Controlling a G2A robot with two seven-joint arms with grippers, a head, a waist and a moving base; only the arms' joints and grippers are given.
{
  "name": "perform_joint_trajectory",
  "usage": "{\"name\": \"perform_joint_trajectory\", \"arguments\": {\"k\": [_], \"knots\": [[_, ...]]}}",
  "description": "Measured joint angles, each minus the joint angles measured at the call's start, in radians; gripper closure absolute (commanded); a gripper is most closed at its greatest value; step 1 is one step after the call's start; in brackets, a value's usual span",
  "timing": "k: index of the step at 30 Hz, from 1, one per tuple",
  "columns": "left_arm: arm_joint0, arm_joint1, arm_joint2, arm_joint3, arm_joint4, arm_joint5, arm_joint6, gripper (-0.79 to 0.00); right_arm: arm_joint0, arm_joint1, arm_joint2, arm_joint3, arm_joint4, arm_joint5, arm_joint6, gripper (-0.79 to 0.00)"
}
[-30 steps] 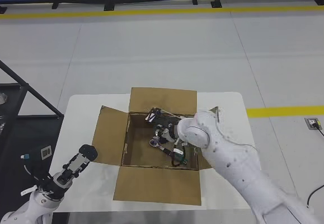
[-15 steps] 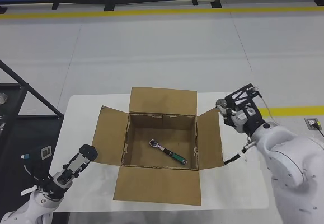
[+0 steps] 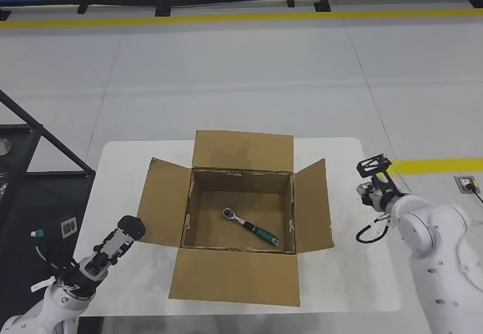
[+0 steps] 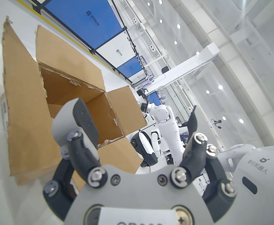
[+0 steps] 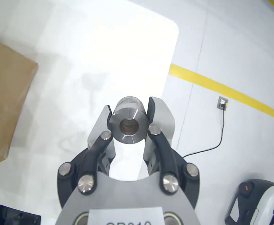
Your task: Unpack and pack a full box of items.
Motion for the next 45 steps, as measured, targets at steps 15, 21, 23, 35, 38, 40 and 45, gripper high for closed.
{"name": "perform_joint_trajectory", "arguments": {"k": [15, 21, 23, 35, 38, 40, 45], "knots": [[0.000, 0.000, 0.000, 0.000, 0.000, 0.000, 0.000, -0.785, -0.014, 0.011, -0.064, 0.106, -0.018, -0.049, 0.023, 0.000], [0.000, 0.000, 0.000, 0.000, 0.000, 0.000, 0.000, -0.785, -0.012, 0.012, -0.086, 0.144, -0.020, -0.033, 0.012, 0.000], [0.000, 0.000, 0.000, 0.000, 0.000, 0.000, 0.000, -0.785, -0.010, 0.013, -0.089, 0.150, -0.019, -0.031, 0.010, 0.000], [0.000, 0.000, 0.000, 0.000, 0.000, 0.000, 0.000, -0.785, -0.002, 0.016, -0.122, 0.189, -0.011, -0.002, 0.012, 0.000], [0.000, 0.000, 0.000, 0.000, 0.000, 0.000, 0.000, -0.785, 0.004, 0.015, -0.131, 0.204, -0.007, 0.003, 0.006, -0.148], [0.000, 0.000, 0.000, 0.000, 0.000, 0.000, 0.000, -0.785, 0.007, 0.015, -0.137, 0.213, -0.004, 0.006, 0.004, -0.237], [0.000, 0.000, 0.000, 0.000, 0.000, 0.000, 0.000, -0.785, 0.010, 0.016, -0.145, 0.224, 0.002, 0.014, 0.003, -0.394]]}}
